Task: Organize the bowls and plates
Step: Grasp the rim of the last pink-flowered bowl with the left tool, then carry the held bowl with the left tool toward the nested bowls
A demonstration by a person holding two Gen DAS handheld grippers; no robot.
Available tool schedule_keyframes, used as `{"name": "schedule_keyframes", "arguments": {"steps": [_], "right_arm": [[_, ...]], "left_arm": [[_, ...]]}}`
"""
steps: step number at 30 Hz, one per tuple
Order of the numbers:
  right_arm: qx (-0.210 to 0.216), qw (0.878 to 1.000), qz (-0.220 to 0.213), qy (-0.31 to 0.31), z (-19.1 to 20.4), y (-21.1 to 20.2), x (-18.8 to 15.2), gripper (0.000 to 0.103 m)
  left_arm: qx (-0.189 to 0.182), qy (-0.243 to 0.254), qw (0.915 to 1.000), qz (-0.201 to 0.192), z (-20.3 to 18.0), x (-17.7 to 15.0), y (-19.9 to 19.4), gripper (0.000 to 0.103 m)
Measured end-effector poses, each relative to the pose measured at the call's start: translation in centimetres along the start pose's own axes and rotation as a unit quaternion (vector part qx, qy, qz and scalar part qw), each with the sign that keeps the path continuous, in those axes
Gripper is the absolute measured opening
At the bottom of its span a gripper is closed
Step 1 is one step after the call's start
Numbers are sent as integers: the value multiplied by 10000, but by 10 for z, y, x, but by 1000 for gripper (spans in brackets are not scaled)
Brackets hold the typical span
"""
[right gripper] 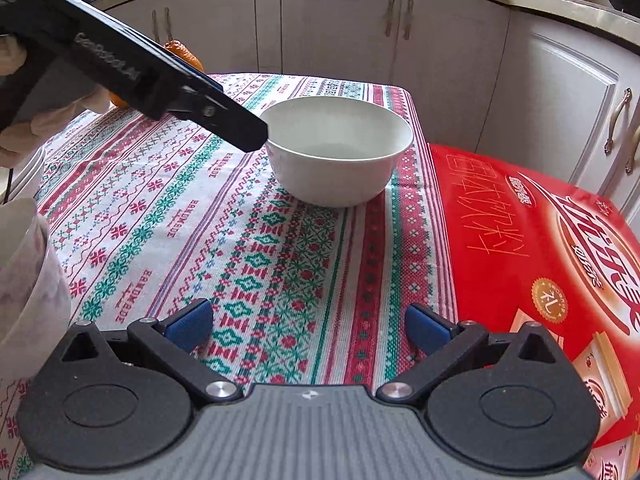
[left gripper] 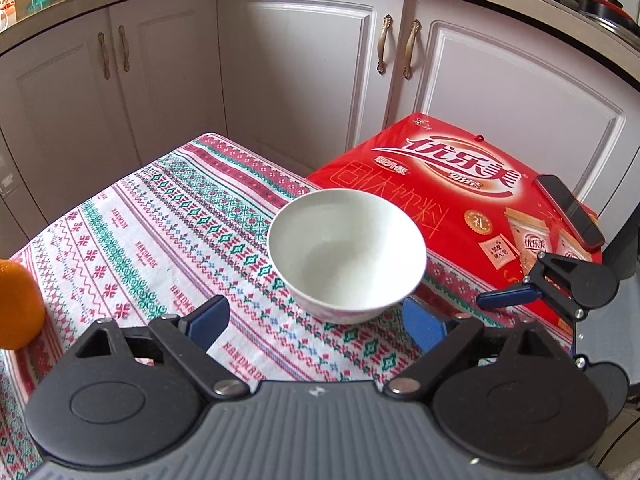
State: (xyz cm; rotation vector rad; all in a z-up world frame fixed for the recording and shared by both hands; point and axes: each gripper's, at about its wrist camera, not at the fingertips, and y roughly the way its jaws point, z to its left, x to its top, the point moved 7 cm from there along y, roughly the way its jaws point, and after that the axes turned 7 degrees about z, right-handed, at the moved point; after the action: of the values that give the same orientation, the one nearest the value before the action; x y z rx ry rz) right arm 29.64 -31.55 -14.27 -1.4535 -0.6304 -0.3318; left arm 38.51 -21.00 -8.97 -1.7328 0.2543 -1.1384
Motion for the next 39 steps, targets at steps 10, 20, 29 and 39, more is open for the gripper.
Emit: {"name": "schedule_keyframes", "arguments": {"steps": [10,20,29,39], "right_arm": [[14,9998,-188,-80,-7,14,31,103],[-45,9966,-746,-351,-15,15,70,99],[-43,9959,-813,-404,-21,12,71,88],[22,9956,-831,-426,-19,12,70,85]], "left_arm": [[-110,35,9999,74,7,22,29,93],[-364,64,9992,151,7,37,47,83],[-436,83,9986,270,8,40,57,70],[-491,143,9982,304,5,42,59,62]]}}
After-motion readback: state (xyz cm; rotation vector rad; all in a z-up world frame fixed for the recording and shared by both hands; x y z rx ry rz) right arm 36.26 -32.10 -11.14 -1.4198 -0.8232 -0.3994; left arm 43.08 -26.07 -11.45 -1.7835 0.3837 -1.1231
